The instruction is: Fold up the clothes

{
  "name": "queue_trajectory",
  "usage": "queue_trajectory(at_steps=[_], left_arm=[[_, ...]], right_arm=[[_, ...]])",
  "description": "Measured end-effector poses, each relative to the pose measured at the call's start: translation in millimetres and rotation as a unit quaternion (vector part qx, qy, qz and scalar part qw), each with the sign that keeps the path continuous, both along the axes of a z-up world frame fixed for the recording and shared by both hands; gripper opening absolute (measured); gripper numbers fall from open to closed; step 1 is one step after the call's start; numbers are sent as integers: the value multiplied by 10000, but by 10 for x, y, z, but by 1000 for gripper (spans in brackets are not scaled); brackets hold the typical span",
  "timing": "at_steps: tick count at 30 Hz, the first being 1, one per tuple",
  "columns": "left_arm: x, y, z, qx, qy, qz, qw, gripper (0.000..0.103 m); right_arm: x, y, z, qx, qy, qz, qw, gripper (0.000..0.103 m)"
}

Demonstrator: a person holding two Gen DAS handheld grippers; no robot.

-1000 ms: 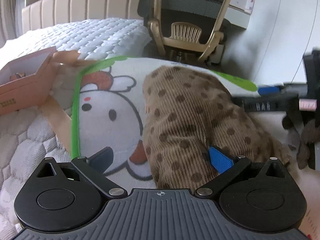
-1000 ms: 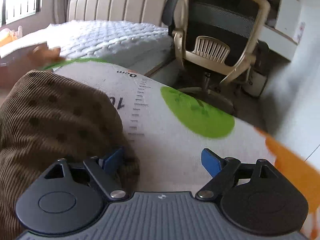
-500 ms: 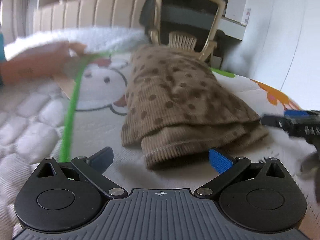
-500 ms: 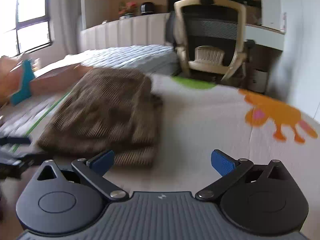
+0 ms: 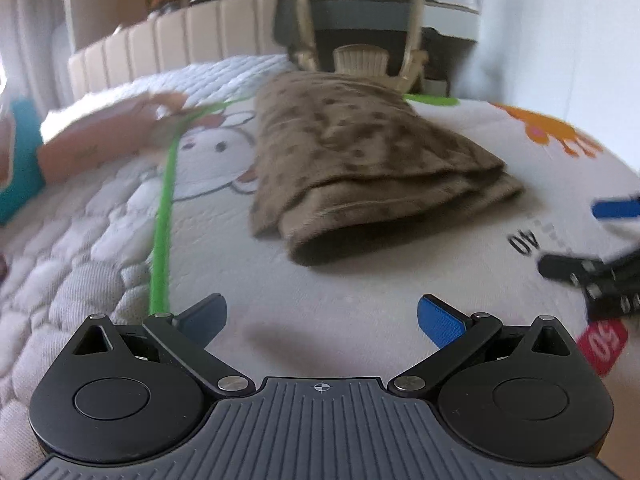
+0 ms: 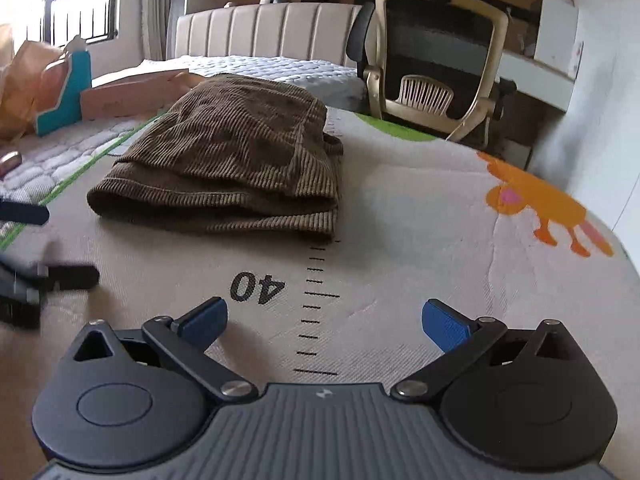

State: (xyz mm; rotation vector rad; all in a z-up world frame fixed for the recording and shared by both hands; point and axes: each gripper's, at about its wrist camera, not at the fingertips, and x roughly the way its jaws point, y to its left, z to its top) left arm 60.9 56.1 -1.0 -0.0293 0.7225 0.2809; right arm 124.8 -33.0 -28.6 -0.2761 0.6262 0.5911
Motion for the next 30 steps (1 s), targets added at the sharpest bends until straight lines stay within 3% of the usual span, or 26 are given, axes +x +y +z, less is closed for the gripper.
queue_trajectory(at_steps=[2, 8, 30], left_arm=[[-4, -111, -5, 81, 51, -132, 9999, 103], [-18, 0, -36, -438, 4, 9, 9990, 103], [-9, -1, -35, -457, -63, 57, 9989, 103]], right_arm=[[10, -23, -22, 70, 80, -39, 9999, 103], [16, -37, -67, 194, 204, -97, 9996, 103], [26, -64, -69, 241, 259, -82, 9993, 103]])
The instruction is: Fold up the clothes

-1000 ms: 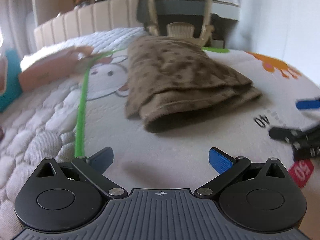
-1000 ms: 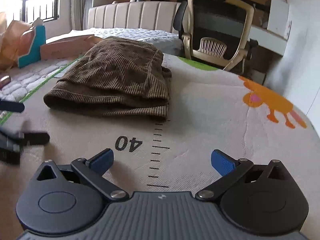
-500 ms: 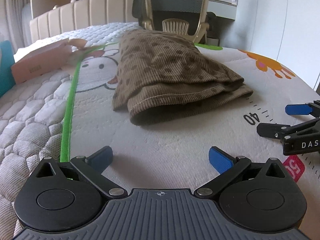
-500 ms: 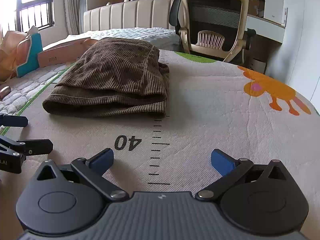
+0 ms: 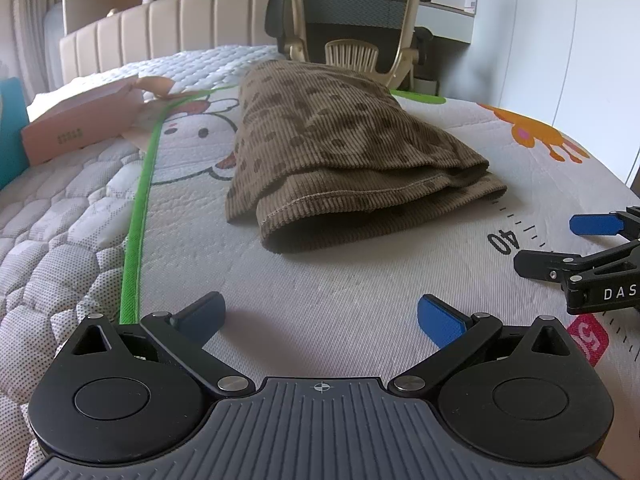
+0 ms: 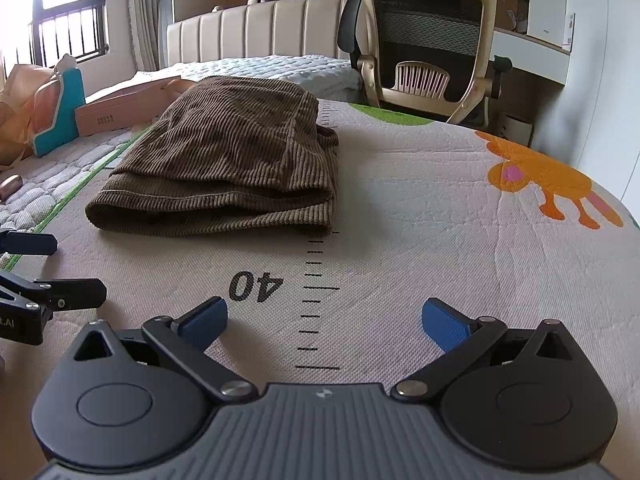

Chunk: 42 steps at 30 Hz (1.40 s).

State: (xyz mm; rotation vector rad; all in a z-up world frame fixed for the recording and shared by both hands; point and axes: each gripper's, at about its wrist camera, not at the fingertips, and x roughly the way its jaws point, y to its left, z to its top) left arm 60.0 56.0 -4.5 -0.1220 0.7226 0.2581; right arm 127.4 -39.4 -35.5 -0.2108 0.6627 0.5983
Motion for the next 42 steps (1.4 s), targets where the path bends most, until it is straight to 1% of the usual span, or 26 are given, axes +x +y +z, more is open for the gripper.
queue_trajectory(at_steps=[32, 42], left_arm=[[2, 17, 0, -12, -3, 3, 10000, 103], [7, -9, -4, 55, 31, 9, 10000, 103]], right_arm=[[1, 3, 0, -18, -1, 19, 10000, 103], [0, 4, 1, -24, -1, 24, 10000, 103]])
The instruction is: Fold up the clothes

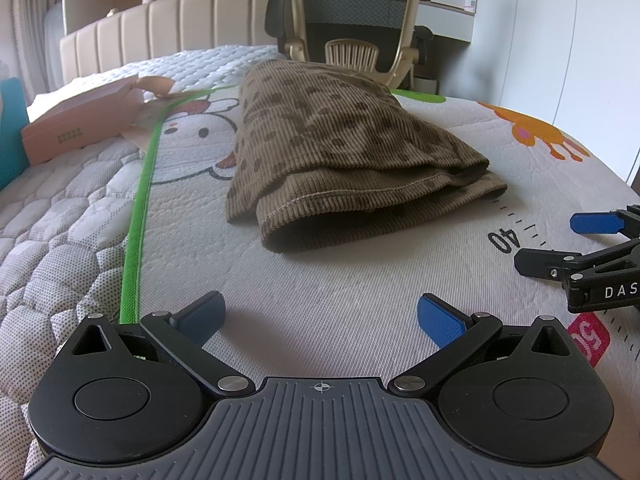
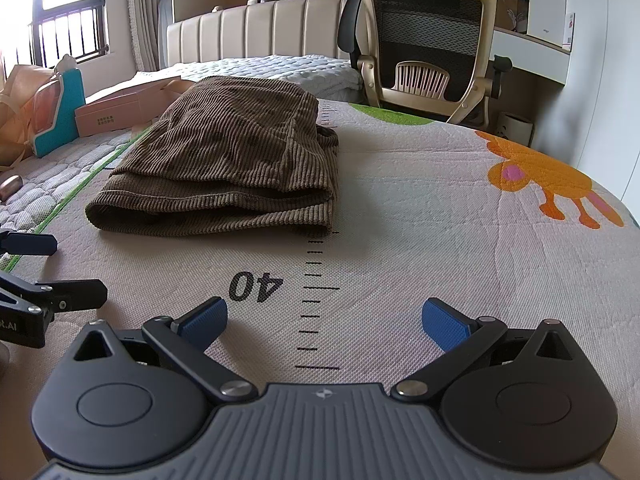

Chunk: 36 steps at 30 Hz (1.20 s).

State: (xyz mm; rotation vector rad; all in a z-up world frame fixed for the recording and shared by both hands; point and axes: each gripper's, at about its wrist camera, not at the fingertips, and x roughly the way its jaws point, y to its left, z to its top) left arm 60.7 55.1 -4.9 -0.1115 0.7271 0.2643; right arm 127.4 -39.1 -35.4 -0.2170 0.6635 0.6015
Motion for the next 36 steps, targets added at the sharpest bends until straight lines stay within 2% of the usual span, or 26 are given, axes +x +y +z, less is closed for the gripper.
queue_trajectory(at_steps=[36], left_arm=[[-3, -12, 1, 2, 11, 32, 10000, 103]], right_arm=[[-2, 7, -2, 32, -1, -25, 10000, 103]])
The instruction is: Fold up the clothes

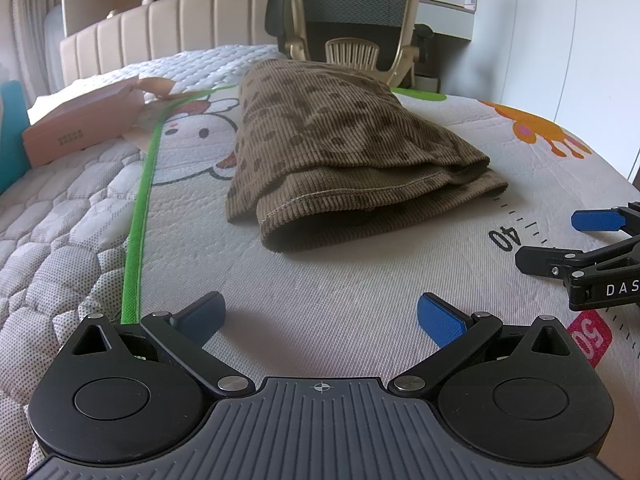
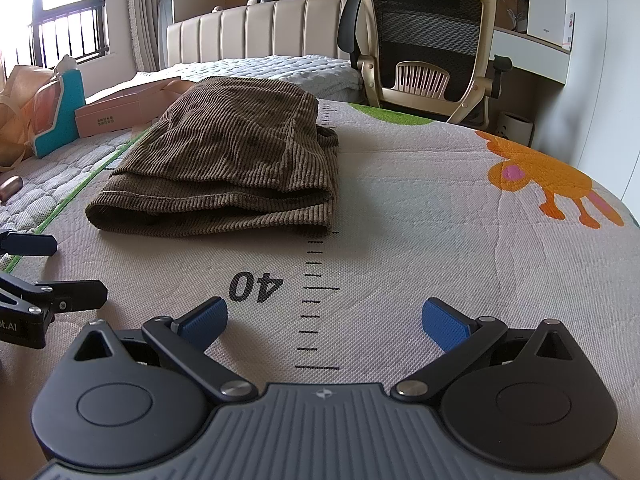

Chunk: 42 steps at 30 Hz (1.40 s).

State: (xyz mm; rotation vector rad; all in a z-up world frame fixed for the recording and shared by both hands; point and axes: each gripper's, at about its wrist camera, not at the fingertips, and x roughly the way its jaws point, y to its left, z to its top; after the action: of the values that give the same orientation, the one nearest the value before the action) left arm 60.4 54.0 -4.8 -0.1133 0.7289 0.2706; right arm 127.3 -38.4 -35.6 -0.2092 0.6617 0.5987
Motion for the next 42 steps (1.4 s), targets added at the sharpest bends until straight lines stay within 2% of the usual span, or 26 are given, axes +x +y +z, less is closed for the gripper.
queue_trajectory(at_steps=[42], left_arm=[[-4, 9, 3, -51, -3, 40, 10000, 103]], right_arm=[[0, -4, 0, 4, -2, -5, 10000, 103]])
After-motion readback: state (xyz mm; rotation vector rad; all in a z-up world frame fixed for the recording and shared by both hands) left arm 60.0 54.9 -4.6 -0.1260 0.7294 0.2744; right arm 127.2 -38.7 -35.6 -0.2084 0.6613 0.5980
